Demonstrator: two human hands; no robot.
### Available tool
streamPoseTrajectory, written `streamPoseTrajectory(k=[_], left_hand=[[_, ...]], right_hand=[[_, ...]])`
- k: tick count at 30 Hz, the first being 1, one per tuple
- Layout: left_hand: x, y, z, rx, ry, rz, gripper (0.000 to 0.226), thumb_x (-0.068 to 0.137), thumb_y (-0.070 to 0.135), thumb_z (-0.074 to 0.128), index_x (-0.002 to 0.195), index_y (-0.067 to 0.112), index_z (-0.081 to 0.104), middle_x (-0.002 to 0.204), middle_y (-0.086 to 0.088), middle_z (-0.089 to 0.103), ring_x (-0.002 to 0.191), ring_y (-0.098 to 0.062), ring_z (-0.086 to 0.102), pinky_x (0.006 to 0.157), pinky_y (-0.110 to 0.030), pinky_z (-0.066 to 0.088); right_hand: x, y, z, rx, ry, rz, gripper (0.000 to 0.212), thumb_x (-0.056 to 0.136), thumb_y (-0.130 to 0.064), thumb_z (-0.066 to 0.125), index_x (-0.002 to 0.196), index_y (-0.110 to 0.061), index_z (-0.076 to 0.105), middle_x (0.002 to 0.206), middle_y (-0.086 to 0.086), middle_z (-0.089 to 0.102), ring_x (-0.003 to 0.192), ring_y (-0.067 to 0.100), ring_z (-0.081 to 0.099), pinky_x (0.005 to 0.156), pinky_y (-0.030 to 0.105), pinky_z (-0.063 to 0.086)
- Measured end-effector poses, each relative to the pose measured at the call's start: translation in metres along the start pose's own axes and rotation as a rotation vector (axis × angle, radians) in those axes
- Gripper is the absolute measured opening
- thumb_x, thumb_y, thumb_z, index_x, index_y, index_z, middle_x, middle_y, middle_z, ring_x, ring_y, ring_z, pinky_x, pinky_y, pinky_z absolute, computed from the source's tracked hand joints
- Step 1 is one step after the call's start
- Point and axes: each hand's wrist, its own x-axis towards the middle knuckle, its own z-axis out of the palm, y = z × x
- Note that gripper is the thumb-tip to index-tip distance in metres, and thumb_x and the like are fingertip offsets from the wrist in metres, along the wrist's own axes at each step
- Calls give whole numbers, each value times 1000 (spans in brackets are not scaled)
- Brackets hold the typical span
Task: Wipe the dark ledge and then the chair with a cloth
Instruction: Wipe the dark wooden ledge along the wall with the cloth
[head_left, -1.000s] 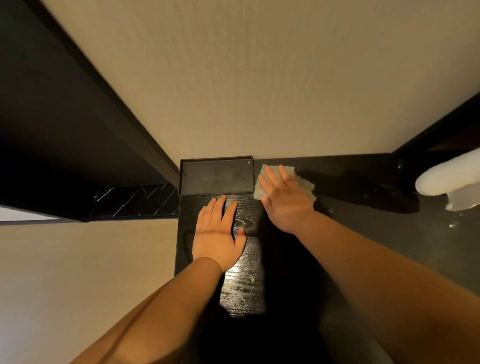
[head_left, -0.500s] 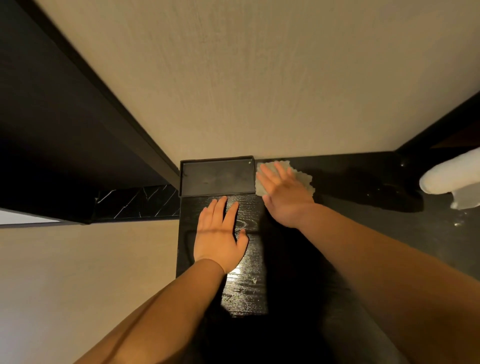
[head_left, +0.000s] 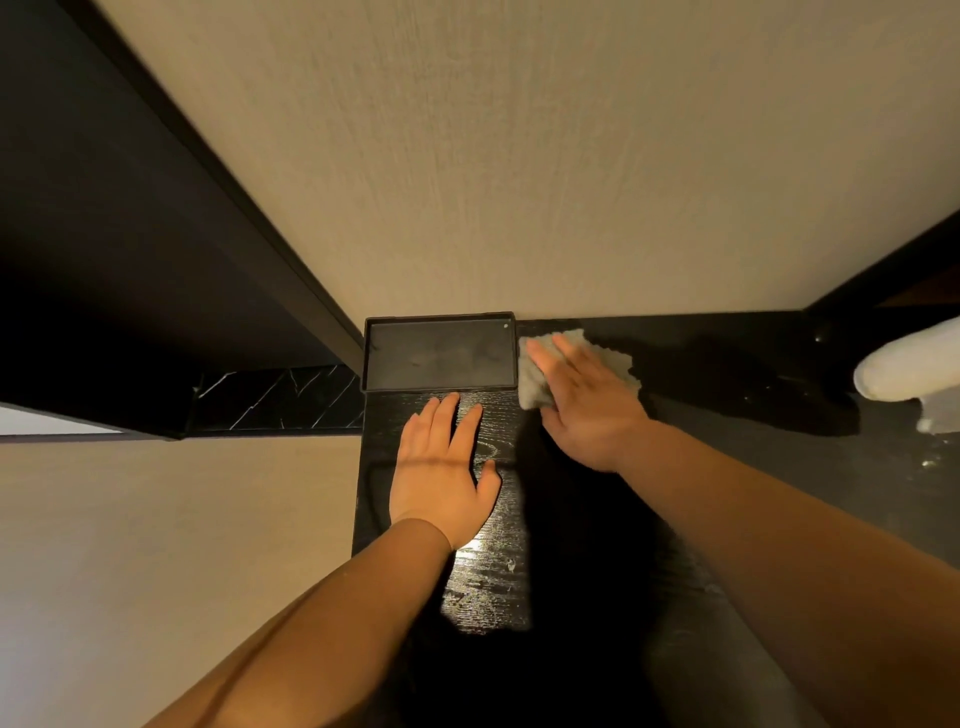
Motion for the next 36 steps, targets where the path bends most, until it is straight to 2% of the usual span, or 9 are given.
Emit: streamPoseTrajectory(k=[2,4,10,13,17,20,26,31,36], left_hand=[[0,0,-1,2,-2,0,75,94,53,44,162,24,36,170,-9,28,157,-32,20,130,-52,14],[0,0,-1,7,-4,-4,75,93,53,44,162,24,35,170,-9,28,158,-31,20,130,-51,14],[2,1,-2,4,-6,-14,76,93,55,41,162,25,36,170,-9,28,158,-31,20,130,-51,13],[2,0,-1,14,-18,-13,76,94,56,41,163,25,35,170,-8,28,158,-30,19,130,-51,13],[2,1,-1,1,-6,-12,75,93,55,42,161,25,36,170,-8,28,158,-30,18,131,-51,13],[0,1,-1,-13,8,-14,75,92,54,43,161,24,37,169,-8,29,158,-30,19,131,-51,12],[-1,4,-1,-39,33,-22,73,92,50,48,159,23,41,168,-8,31,158,-30,21,130,-51,14],[-1,2,0,-29,28,-21,72,91,50,53,157,21,43,165,-11,32,155,-34,27,130,-51,17],[-3,3,-2,-48,26,-62,72,92,52,50,157,23,41,164,-11,22,153,-33,25,131,-48,16]], right_hand=[[-13,2,2,-11,-41,-11,78,100,-43,47,161,-33,-1,170,-2,2,158,18,-7,129,42,0],[-5,5,2,-91,-70,-44,73,103,-51,37,162,-26,2,171,-4,1,158,17,-10,128,44,2],[43,3,0,-218,-61,-6,72,103,-55,32,164,-20,15,172,-2,8,158,23,1,128,42,0],[9,1,5,-200,-50,-62,69,104,-51,28,164,-22,10,172,-3,3,158,22,-6,128,46,3],[-39,7,15,-215,-90,-115,66,107,-51,22,165,-23,9,172,-5,-1,157,17,-17,128,43,-4],[-18,13,8,-201,-99,-142,65,107,-48,30,164,-24,9,172,-7,0,158,18,-10,128,42,-2],[21,-2,16,-183,-3,108,68,101,-44,37,163,-19,20,171,1,14,157,30,10,128,48,9],[-58,-5,28,-196,-26,-139,61,106,-44,29,162,-21,22,171,-4,13,159,23,3,128,45,8],[-62,10,23,-138,-16,126,66,103,-46,18,164,-21,12,173,-1,3,158,20,-10,128,48,6]])
